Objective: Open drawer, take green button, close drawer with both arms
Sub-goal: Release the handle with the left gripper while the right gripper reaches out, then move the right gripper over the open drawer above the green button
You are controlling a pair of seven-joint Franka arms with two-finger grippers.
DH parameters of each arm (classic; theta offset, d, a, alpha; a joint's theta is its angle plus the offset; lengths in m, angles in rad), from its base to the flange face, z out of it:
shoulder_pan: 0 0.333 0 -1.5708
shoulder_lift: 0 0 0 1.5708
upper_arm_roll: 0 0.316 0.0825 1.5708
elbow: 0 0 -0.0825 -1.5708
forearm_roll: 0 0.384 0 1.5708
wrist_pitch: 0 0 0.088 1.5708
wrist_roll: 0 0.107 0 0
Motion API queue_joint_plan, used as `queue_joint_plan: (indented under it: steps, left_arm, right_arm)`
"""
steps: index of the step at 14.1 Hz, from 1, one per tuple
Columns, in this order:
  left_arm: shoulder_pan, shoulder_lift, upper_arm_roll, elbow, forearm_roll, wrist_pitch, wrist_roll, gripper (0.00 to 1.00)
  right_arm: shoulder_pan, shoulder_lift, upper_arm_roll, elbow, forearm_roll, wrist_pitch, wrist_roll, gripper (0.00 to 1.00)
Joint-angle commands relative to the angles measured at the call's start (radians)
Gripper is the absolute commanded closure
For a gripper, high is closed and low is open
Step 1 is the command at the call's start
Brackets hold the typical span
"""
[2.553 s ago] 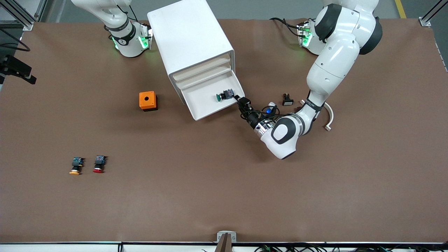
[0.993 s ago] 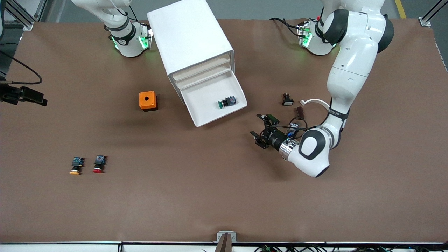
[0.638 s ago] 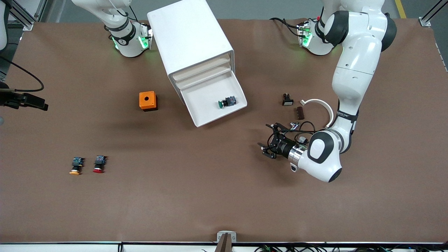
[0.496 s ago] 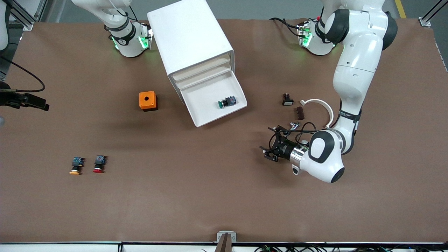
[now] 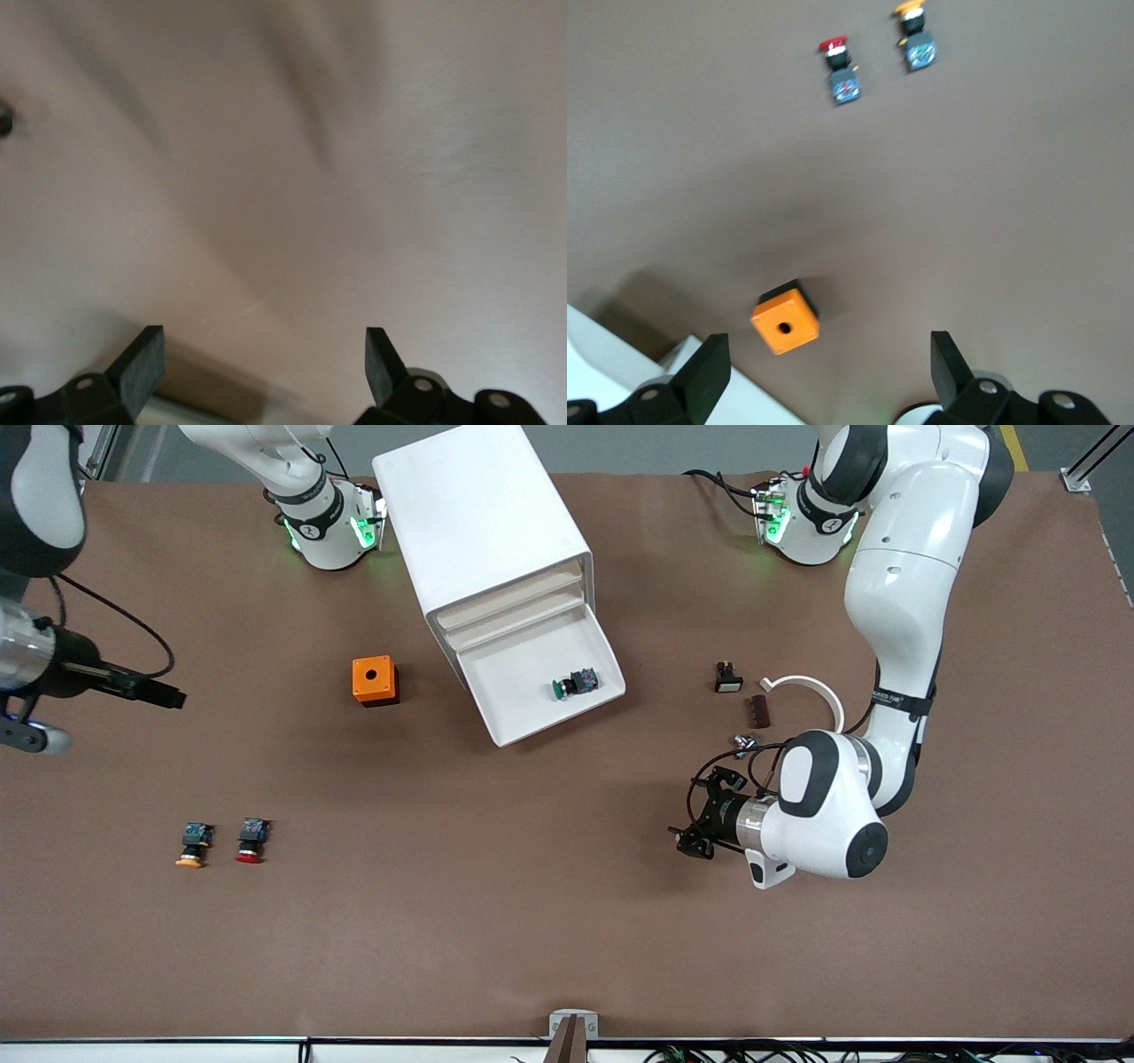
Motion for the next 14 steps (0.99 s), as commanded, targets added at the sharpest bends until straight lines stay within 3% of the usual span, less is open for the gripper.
queue_joint_plan:
  steps: [1, 6, 9, 11, 14]
  left_arm:
    - [-0.007, -0.056, 0.003, -0.02, 0.109, 0.061, 0.023, 0.01]
    - [-0.038, -0.124, 0.008, -0.026, 0.307, 0.095, 0.016, 0.01]
    - [-0.052, -0.146, 0.003, -0.028, 0.356, 0.095, 0.005, 0.01]
    - [-0.058, -0.149, 0.006, -0.028, 0.381, 0.095, 0.005, 0.01]
    - [-0.079, -0.166, -0.013, -0.04, 0.523, 0.095, 0.022, 0.01]
  right_arm:
    - [0.076, -0.031, -0.003, -0.032, 0.016, 0.003, 0.141, 0.0]
    - [0.276, -0.029, -0.003, -0.034, 0.016, 0.044, 0.459, 0.0]
    - [0.378, -0.029, -0.003, -0.042, 0.016, 0.061, 0.629, 0.0]
    - [0.435, -0.029, -0.003, -0.063, 0.016, 0.104, 0.729, 0.0]
    - [0.509, -0.029, -0.003, -0.133, 0.016, 0.217, 0.844, 0.0]
